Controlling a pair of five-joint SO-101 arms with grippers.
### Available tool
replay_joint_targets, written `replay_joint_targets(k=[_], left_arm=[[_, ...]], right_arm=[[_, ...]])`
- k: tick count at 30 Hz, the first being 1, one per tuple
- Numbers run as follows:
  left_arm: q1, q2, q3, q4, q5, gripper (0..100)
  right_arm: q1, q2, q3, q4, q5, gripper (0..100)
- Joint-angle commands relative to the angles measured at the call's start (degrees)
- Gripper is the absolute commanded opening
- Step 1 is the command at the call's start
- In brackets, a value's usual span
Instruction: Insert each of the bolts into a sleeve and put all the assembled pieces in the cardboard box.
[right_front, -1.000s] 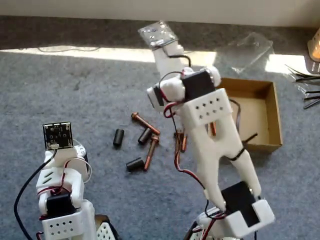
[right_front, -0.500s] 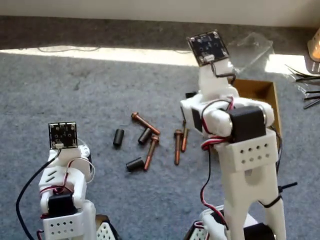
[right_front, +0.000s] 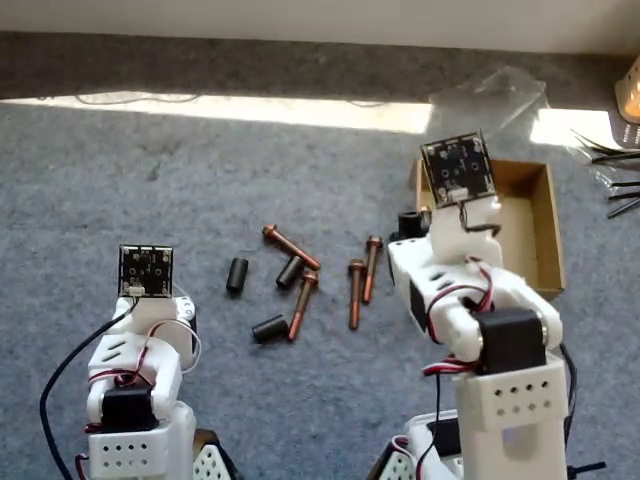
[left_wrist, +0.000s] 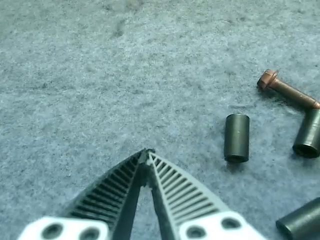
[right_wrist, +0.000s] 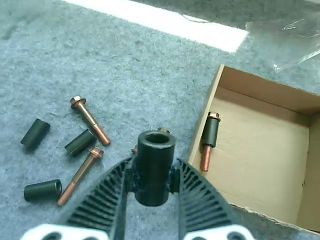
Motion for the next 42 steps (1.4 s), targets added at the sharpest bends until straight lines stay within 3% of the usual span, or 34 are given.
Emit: replay_joint_targets(k=[1, 6, 13, 19, 23, 30, 38, 42], left_arm=[[1.89, -0.92, -0.75, 0.26, -0.26, 0], [6.2, -0.92, -0.31, 1.23, -0.26, 0], [6.9, -0.92, -1.01, 3.08, -0.26, 0], [7.16, -0.57, -6.73, 4.4, -0.09, 0], [11.38, -0.48, -7.34, 4.84, -0.09, 0], [12.62, -0.48, -7.52, 4.48, -0.09, 0], [14.29, -0.04, -12.53, 7.65, 0.09, 0], [17.54, 6.9, -15.16, 7.91, 0.18, 0]], right_arm=[[1.54, -7.08, 7.6, -7.08, 0.62, 0.5], [1.54, -13.76, 17.98, -12.18, 0.62, 0.5], [1.54, -20.26, 30.11, -16.4, 0.53, 0.5], [1.54, -29.93, 38.2, -16.75, 0.53, 0.5], [1.54, -38.29, 43.3, -16.66, 0.53, 0.5], [1.54, -48.4, 49.89, -16.22, 0.53, 0.5], [1.54, -48.48, 51.38, -16.31, 0.53, 0.5], [1.54, -48.48, 51.47, -16.48, 0.53, 0.5]])
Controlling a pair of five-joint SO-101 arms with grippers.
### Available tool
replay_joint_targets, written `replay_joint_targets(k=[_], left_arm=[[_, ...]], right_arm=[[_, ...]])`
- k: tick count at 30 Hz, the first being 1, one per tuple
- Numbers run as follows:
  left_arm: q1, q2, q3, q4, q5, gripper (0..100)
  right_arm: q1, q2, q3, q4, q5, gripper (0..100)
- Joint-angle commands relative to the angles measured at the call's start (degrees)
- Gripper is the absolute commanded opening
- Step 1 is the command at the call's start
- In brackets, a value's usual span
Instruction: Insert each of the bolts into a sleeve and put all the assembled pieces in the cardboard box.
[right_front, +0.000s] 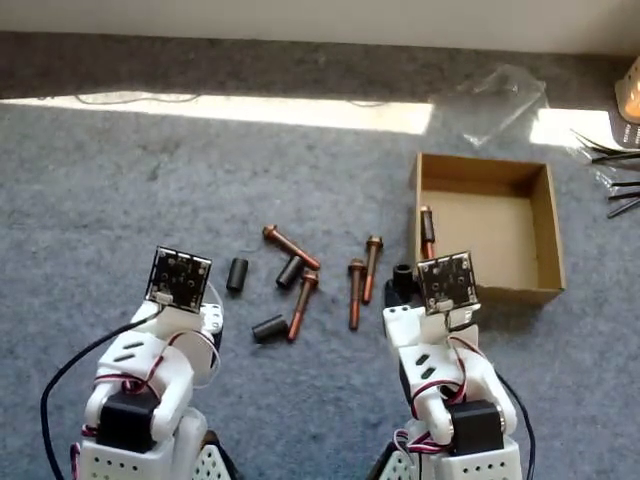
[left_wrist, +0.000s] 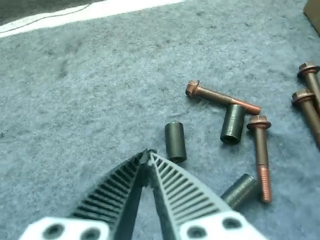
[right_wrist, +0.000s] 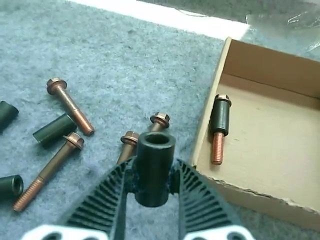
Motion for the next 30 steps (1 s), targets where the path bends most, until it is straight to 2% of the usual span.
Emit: replay_joint_targets(k=[1, 6, 11, 17, 30], left_arm=[[3.65, 9.19, -6.02, -0.44, 0.09, 0], [3.91, 24.31, -13.14, -5.1, 3.25, 0], [7.52, 37.58, -19.82, -8.35, 6.86, 0], [11.21, 52.97, -30.2, -8.7, 12.13, 0], [11.65, 87.34, -54.29, -8.26, 24.26, 0]], right_arm=[[0.57, -0.66, -0.57, -1.63, 0.53, 0.5], [0.66, -0.66, -0.48, -1.45, 0.53, 0.5], [3.47, -0.66, 1.19, -1.89, 0.53, 0.5], [3.65, -0.66, 1.36, -1.8, 0.53, 0.5], [3.65, -0.66, 1.45, -1.8, 0.53, 0.5]])
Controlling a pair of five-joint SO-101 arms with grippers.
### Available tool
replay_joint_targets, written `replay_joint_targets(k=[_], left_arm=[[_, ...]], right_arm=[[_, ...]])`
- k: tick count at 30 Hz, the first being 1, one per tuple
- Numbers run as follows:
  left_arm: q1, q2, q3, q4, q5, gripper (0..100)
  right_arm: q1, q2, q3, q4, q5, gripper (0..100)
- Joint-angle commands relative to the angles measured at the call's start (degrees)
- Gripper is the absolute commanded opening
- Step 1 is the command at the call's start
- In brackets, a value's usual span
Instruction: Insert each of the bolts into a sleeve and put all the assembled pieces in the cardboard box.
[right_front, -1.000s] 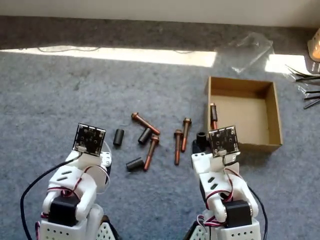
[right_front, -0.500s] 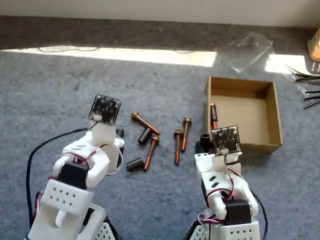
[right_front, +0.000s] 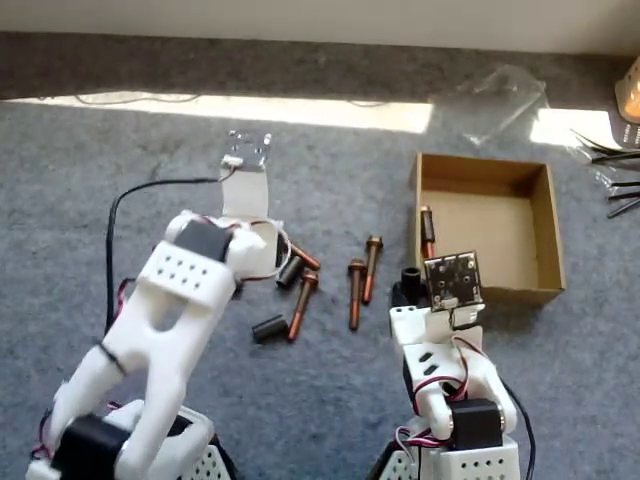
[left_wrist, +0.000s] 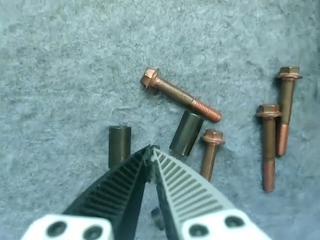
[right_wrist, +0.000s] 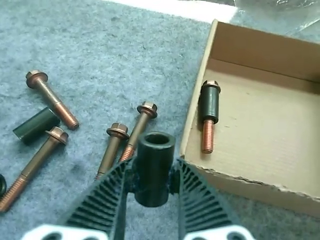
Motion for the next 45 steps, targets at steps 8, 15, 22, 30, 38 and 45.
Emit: replay_joint_targets(k=[8, 15, 22, 30, 38, 45], left_arm=[[6.37, 23.87, -20.88, 2.73, 12.92, 17], [5.14, 30.64, -29.14, 4.66, 22.42, 19], [3.47, 33.89, -29.58, 4.66, 30.86, 19], [3.12, 34.42, -29.67, 4.66, 36.57, 19], [-0.22, 34.51, -29.05, 0.09, 36.92, 19], [-1.19, 34.59, -29.05, 0.09, 44.84, 19]], right_arm=[[0.66, -0.66, -0.57, -1.45, 0.53, 0.5], [0.66, -0.66, -0.57, -1.45, 0.53, 0.5], [0.66, -0.66, -0.57, -1.45, 0.62, 0.5], [0.66, -0.66, -0.57, -1.45, 0.79, 0.5], [0.66, -0.66, 0.04, -1.63, 0.79, 0.5], [0.66, -0.66, 0.4, -1.63, 0.88, 0.5]])
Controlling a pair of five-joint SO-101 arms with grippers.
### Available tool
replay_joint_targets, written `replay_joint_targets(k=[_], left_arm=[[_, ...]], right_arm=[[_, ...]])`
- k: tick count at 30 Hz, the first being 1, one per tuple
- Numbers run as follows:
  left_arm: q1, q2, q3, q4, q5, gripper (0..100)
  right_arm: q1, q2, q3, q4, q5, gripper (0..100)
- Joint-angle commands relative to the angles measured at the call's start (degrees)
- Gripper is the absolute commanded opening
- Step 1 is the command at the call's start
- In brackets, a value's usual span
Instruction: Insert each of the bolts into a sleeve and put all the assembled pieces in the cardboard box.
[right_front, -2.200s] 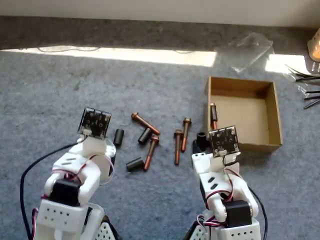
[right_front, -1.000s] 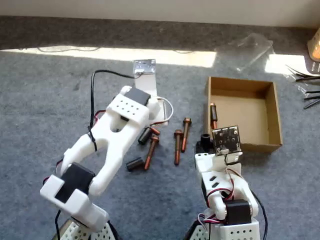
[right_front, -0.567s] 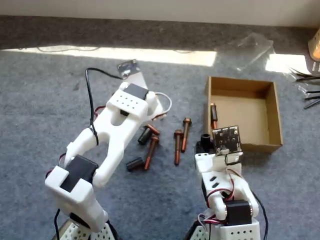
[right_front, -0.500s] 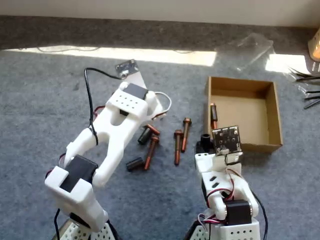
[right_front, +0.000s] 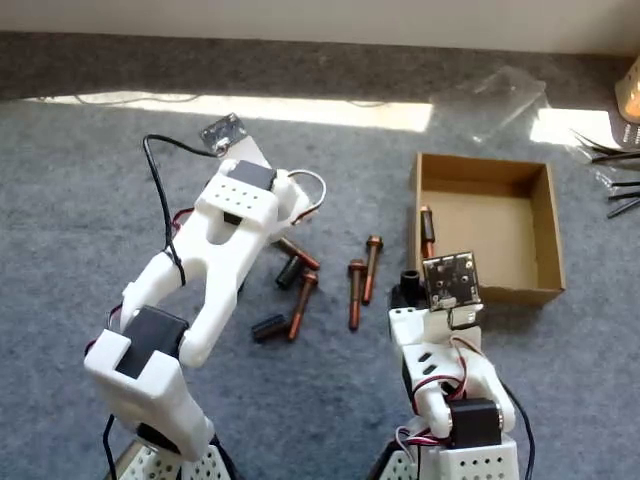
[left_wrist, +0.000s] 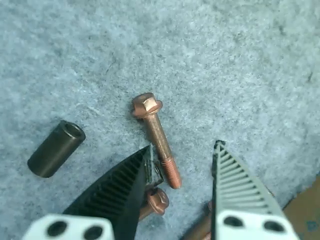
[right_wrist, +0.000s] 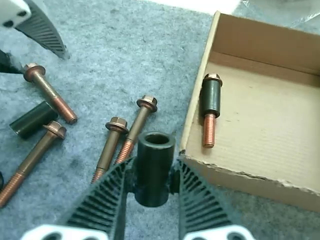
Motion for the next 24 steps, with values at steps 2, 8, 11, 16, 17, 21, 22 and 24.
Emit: replay_joint_targets(k=[2, 8, 11, 16, 17, 21, 22, 24], left_arm=[[-1.19, 0.04, -1.19, -0.88, 5.45, 19], [-3.38, 6.55, -0.04, -7.56, 8.18, 19], [-3.65, 7.96, -0.04, -8.0, 8.26, 19], [-3.82, 8.4, -0.04, -8.09, 8.53, 19], [-3.82, 8.4, -0.04, -8.09, 8.53, 19], [-3.74, 8.48, -0.04, -8.09, 8.62, 19], [-3.74, 8.48, -0.04, -8.09, 8.62, 17], [-3.74, 8.48, -0.04, -8.09, 8.62, 11]], right_arm=[[0.57, -0.66, -0.75, -1.63, 0.88, 0.5], [0.48, -0.66, -0.66, -1.63, 0.88, 0.5], [0.48, -0.66, -0.66, -1.63, 0.88, 0.5], [0.48, -0.66, -0.66, -1.63, 0.88, 0.5], [0.48, -0.66, -0.66, -1.63, 0.97, 0.5], [0.48, -0.66, -0.66, -1.63, 0.97, 0.5], [0.48, -0.66, -0.66, -1.63, 0.97, 0.5], [0.48, -0.66, -0.66, -1.63, 0.97, 0.5]])
